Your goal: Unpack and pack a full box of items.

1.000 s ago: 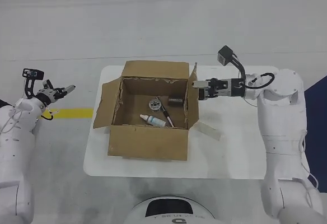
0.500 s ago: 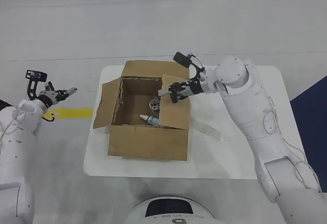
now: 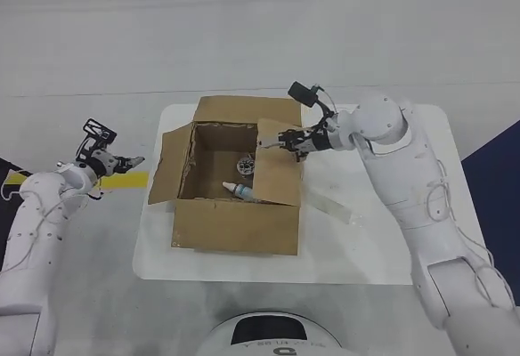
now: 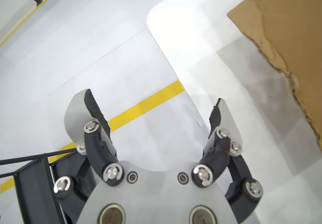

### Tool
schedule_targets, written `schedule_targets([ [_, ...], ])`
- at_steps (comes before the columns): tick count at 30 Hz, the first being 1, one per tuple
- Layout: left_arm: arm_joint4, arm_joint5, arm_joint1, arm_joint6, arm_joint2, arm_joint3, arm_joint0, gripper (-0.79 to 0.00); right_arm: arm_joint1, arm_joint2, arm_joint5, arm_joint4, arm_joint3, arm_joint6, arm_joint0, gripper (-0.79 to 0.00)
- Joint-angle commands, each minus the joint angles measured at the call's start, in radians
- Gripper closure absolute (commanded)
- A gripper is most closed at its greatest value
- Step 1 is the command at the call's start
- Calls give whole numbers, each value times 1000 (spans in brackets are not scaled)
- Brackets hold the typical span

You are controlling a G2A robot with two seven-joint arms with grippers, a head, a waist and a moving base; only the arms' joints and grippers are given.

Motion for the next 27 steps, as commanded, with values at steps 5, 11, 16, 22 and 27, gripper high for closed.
schedule_targets([
  [5,18,-112,-3,91,47,16,4,-785,21,48,-6,1,-41,1,-40,-785],
  [11,36,-137,-15,115,100,76,-43,-785,36,82,-7,20,-80,-15,-79,-785],
  [16,130,-94,-20,136,152,108,-74,-785,46,94,-3,26,-111,-22,-101,-785],
  [22,148,-112,-32,169,197,156,-100,-785,56,100,-2,33,-131,-35,-123,-785],
  [27,30,-223,-34,202,173,218,-132,-785,63,108,-3,48,-132,-47,-135,-785],
])
